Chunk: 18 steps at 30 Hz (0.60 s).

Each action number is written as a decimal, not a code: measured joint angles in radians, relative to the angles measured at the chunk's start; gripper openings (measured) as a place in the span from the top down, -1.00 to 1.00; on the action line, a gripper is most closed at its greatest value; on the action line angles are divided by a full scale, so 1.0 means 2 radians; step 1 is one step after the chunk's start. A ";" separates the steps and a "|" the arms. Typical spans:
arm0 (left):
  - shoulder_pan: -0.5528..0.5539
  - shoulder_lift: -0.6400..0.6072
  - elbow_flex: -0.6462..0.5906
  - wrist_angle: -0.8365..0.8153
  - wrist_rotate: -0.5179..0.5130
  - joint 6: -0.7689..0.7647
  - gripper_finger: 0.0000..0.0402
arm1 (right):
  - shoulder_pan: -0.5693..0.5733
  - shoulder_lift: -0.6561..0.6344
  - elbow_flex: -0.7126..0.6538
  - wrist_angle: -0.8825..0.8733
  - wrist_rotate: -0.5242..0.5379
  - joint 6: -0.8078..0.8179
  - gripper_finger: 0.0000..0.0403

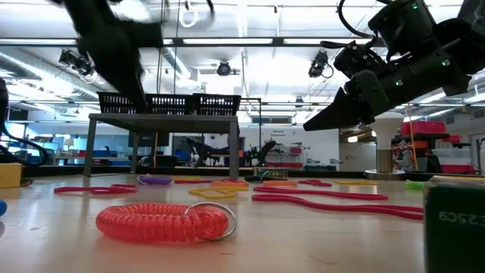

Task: Pick & Place Office Desk Supplies
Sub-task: Put the left violet spiral keychain into the left black bin

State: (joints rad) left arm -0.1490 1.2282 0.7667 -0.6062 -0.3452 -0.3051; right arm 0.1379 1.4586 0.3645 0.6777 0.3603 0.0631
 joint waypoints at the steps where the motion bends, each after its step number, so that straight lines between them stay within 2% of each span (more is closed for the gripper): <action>1: 0.007 0.016 -0.011 0.023 0.010 0.004 0.48 | 0.000 0.000 0.000 0.000 0.000 0.000 0.98; 8: 0.054 0.106 -0.026 0.128 0.080 0.071 0.22 | 0.000 0.000 0.000 0.000 0.000 0.000 0.98; 13: 0.054 0.155 -0.023 0.148 0.098 0.106 0.14 | 0.000 0.000 0.000 0.000 0.000 0.000 0.98; 18: 0.043 0.188 -0.020 0.152 0.090 0.110 0.13 | 0.000 0.000 0.000 0.000 0.000 0.000 0.98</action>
State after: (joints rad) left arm -0.0622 1.6046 0.7267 -0.3025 -0.1654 -0.0849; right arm 0.1383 1.4586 0.3641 0.6773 0.3603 0.0631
